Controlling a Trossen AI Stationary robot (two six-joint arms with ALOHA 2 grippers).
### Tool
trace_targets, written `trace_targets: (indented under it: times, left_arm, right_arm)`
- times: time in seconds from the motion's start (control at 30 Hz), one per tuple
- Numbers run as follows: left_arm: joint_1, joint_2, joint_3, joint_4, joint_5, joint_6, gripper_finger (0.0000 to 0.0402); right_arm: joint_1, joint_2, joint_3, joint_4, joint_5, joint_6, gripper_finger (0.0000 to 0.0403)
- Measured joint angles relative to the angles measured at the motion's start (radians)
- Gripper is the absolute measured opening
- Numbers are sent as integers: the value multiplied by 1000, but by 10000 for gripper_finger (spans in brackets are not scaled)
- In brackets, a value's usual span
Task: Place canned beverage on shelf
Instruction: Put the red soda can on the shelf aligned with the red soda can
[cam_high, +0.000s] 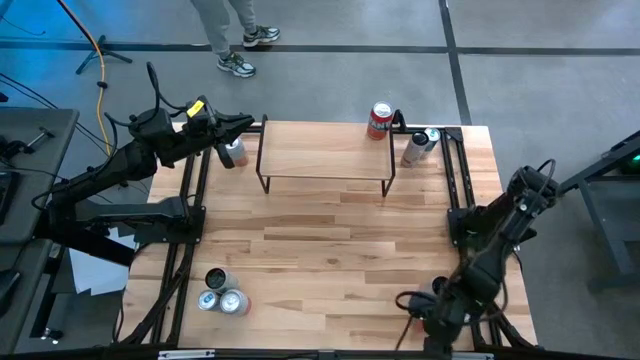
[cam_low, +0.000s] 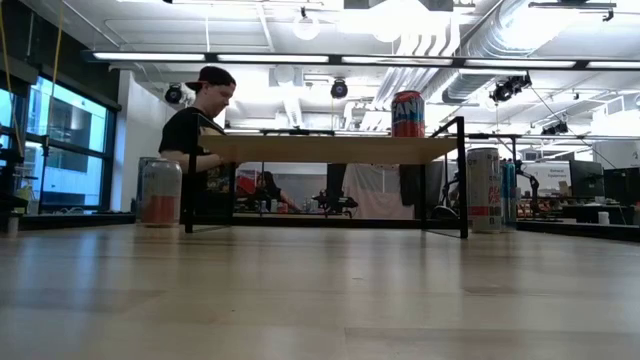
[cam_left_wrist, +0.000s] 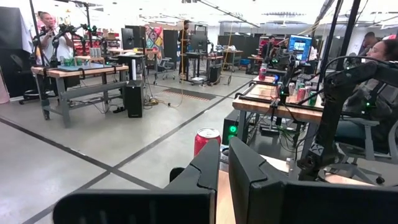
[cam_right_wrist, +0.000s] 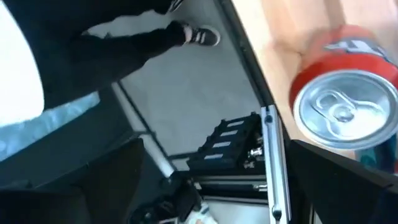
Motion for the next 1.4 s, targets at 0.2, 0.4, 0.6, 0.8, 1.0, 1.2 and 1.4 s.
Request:
trace_targets:
  times: [0.2, 0.4, 0.6, 0.8, 1.0, 1.2, 1.4]
  left_arm:
    - [0, 0, 0, 0, 0, 0, 0]
    - [0, 0, 0, 0, 0, 0, 0]
    - [0, 0, 0, 0, 0, 0, 0]
    - [0, 0, 0, 0, 0, 0, 0]
    - [0, 0, 0, 0, -1, -1, 0]
    - [0, 0, 0, 0, 0, -11, 0]
    - [0, 0, 0, 0, -1, -11, 0]
  right_arm:
    - [60, 0, 0, -118, 143, 112, 385]
    - [102, 19, 0, -178, 233, 170, 385]
    - [117, 70, 4, -179, 240, 179, 385]
    - [117, 121, -1, -194, 282, 199, 385]
    - [116, 124, 0, -205, 310, 241, 385]
    - [116, 124, 0, -206, 312, 240, 385]
    - [116, 159, 1, -194, 310, 240, 385]
